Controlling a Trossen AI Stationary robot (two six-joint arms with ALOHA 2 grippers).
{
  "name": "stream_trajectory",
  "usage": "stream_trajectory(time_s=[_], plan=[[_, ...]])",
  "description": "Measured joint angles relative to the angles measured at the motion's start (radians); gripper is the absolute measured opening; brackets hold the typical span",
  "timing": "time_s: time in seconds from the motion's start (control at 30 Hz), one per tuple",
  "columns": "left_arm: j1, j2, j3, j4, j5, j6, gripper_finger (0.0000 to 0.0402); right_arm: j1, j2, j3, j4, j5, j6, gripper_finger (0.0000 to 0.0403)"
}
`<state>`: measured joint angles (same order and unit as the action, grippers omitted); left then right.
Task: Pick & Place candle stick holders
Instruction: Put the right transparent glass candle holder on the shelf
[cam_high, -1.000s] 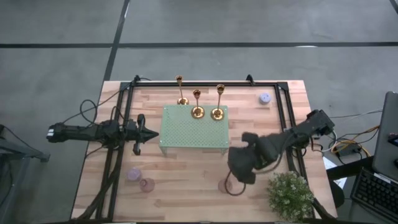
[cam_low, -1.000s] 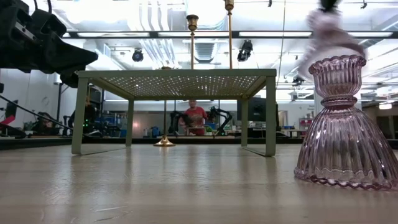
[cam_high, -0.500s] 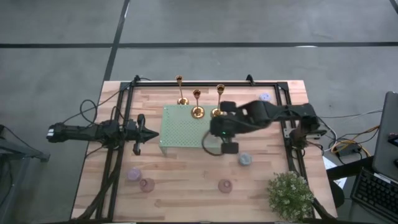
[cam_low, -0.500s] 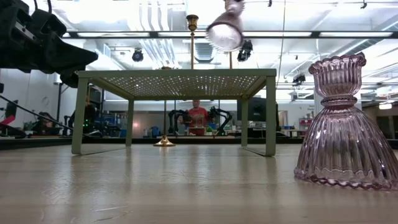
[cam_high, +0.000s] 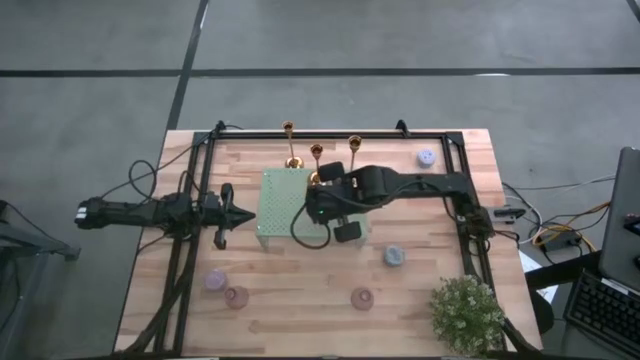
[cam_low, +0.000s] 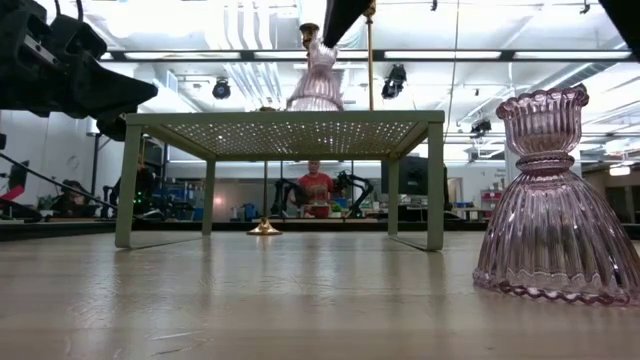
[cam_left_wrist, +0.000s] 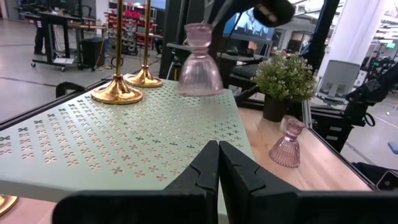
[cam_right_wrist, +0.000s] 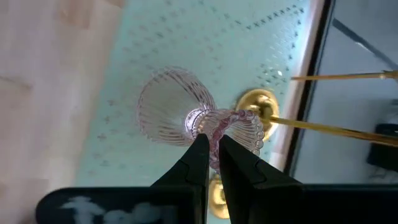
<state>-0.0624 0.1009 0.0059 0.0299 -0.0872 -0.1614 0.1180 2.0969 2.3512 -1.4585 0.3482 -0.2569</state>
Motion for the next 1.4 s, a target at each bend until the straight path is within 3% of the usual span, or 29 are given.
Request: stream_trajectory(time_s=[0.73,1.4], plan=[[0.0,0.0,0.0,0.0,0.0,0.0,0.0014,-0.011,0.063,0.002,0.065,0.132,-0.218,0.0022],[0.0,0.0,0.0,0.0,0.0,0.0,0.0014,-0.018,0.065,0.0,0.098,0.114,-0.244,0.0022]])
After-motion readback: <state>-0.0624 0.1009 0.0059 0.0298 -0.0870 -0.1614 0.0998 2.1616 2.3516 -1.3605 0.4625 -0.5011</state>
